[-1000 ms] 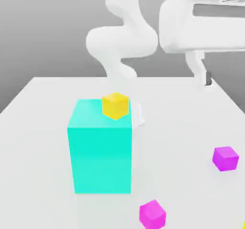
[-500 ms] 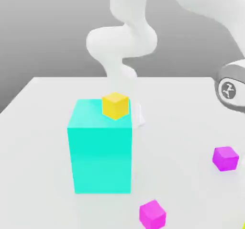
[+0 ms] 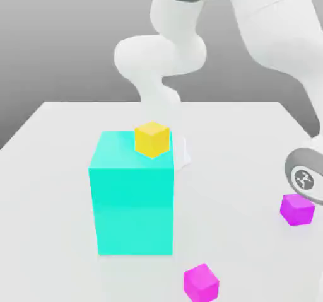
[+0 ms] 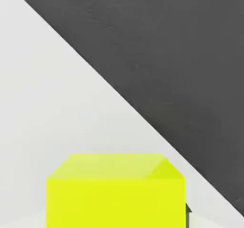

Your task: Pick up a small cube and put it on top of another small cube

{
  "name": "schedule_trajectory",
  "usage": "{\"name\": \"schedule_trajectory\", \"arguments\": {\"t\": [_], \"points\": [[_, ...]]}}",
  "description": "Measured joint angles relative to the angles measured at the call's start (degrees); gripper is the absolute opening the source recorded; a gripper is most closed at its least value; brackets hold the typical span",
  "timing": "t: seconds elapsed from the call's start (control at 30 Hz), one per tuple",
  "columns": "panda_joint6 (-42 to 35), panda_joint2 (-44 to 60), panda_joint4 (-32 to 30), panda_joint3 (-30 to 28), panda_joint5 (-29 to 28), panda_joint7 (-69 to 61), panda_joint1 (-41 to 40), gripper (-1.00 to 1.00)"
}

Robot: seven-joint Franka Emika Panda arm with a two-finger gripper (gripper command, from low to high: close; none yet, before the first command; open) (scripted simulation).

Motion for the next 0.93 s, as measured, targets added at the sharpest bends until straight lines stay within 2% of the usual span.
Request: {"name": "schedule_trajectory", "arguments": {"t": [0.3,0.47,0.6,0.8,0.83,0.93], "points": [[2.1,-16.9,-17.9,10.2,9.5,-7.1,0.2,-1.0],[3.6,-26.1,-28.3,13.8,12.1,-9.1,3.4,-1.0],[5.8,-29.8,-34.6,14.0,9.9,-7.8,8.4,-1.0],[13.9,-21.3,-35.0,8.8,0.6,-1.0,9.3,-1.0],[15.0,-19.9,-34.9,8.3,-0.9,0.1,9.6,1.0],[15.0,-19.9,-34.9,8.3,-0.9,0.1,9.6,1.0]]}}
